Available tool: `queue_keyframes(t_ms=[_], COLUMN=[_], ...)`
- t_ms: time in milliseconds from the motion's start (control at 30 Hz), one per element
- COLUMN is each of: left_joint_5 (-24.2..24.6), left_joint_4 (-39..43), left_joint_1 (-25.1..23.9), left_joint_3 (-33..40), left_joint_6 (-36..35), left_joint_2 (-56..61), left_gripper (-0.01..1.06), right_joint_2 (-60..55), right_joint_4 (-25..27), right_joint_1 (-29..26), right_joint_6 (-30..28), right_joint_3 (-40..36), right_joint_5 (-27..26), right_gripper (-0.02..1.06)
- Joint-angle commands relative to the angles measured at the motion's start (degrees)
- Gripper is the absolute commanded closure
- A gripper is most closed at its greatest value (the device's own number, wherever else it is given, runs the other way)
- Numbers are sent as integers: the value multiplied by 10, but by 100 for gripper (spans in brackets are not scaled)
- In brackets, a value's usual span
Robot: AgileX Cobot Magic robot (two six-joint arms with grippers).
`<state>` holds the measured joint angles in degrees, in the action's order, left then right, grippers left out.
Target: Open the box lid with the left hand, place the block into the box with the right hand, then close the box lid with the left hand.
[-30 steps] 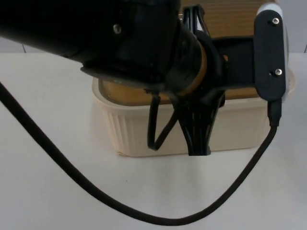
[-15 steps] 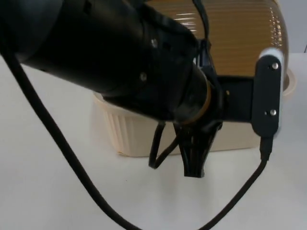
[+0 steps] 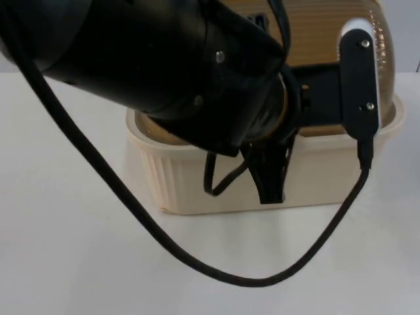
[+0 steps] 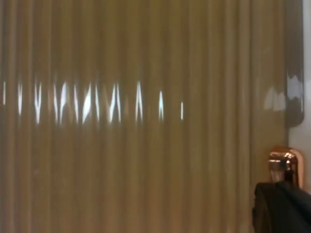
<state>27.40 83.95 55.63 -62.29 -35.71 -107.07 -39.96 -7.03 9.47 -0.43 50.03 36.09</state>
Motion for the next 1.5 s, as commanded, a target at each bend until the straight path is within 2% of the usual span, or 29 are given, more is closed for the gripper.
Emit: queue_keyframes(t_ms=[0,67,100,233,300,433,700,967,1100,1467], left_joint_5=[-2,-22,-22,-68,-77,-85,-84,-87,-62,-37], left_joint_4=[-7,-57,-57,-185,-192,-148,-146,-143,-123,-97], left_joint_1=[3,3,3,3,3,-4,-32,-32,-32,-31], left_joint_3=[-3,-3,-3,-3,-3,-3,-3,-3,-3,-3], left_joint_6=[-11,15,15,161,180,172,169,169,169,152], left_joint_2=[1,4,4,4,3,2,2,2,2,2], left_gripper=[105,105,105,105,105,105,105,105,105,105], right_joint_2=[3,3,3,3,3,3,3,3,3,3], right_joint_4=[-3,-3,-3,-3,-3,-6,-6,-6,-6,-6], right_joint_1=[-1,-1,-1,-1,-1,-1,-1,-1,-1,-1], right_joint_6=[-4,-4,-4,-4,-4,-4,-4,-4,-4,-4], right_joint_3=[3,3,3,3,3,3,3,3,3,3], right_joint_5=[-8,-8,-8,-8,-8,-8,-8,-8,-8,-8], right_gripper=[-1,-1,-1,-1,-1,-1,-1,-1,-1,-1])
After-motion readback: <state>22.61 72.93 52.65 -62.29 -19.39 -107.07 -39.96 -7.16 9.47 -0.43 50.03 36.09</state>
